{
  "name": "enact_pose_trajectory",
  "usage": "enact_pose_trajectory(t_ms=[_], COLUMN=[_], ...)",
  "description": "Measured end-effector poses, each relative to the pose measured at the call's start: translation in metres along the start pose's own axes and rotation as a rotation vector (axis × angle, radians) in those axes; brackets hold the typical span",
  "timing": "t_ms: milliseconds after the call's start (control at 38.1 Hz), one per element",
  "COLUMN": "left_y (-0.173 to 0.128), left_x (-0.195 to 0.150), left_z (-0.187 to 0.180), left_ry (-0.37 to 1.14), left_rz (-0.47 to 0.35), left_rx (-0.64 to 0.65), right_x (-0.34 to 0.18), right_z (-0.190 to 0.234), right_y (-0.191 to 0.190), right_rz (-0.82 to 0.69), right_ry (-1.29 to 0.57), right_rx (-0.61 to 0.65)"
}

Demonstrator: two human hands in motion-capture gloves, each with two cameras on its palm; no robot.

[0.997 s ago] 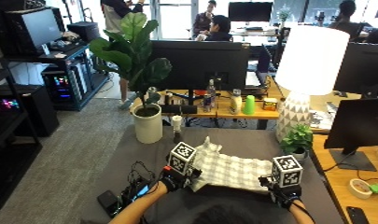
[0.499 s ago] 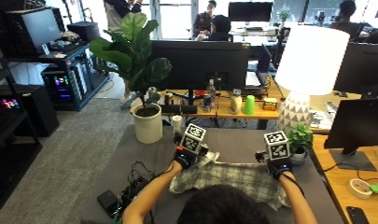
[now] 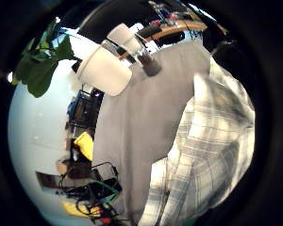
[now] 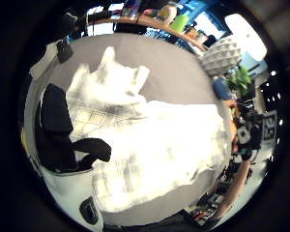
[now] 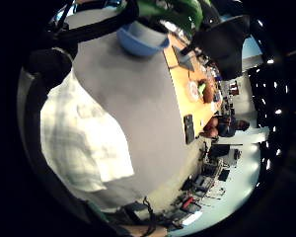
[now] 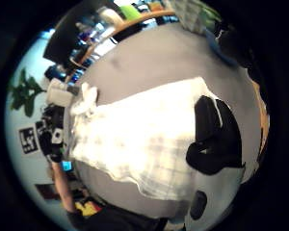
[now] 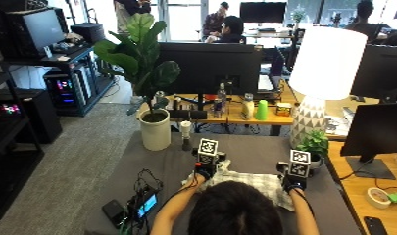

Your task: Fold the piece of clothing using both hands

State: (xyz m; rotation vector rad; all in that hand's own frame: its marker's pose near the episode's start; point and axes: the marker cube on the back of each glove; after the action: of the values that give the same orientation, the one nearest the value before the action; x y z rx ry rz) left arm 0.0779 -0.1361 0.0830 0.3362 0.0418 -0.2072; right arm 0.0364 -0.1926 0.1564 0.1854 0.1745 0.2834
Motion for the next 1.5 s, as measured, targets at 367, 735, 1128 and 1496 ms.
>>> enact_pose_trajectory(t_ms=[367, 735, 1128, 1496], left_y=[0.079, 0.085, 0.070, 0.036], left_x=[0.001, -0.006, -0.024, -0.082], left_z=[0.032, 0.065, 0.029, -0.013], left_ry=[0.045, 0.141, 0.151, 0.171], left_rz=[0.124, 0.046, 0.007, -0.157], left_rx=[-0.502, -0.736, -0.751, -0.539], right_x=[0.052, 0.031, 0.002, -0.152], right_z=[0.053, 0.074, 0.023, -0.117], right_y=[0.079, 0.086, 0.044, 0.032], right_rz=[0.262, 0.296, 0.224, 0.003], right_ry=[0.025, -0.108, -0.216, -0.480], right_rx=[-0.404, -0.565, -0.383, -0.233])
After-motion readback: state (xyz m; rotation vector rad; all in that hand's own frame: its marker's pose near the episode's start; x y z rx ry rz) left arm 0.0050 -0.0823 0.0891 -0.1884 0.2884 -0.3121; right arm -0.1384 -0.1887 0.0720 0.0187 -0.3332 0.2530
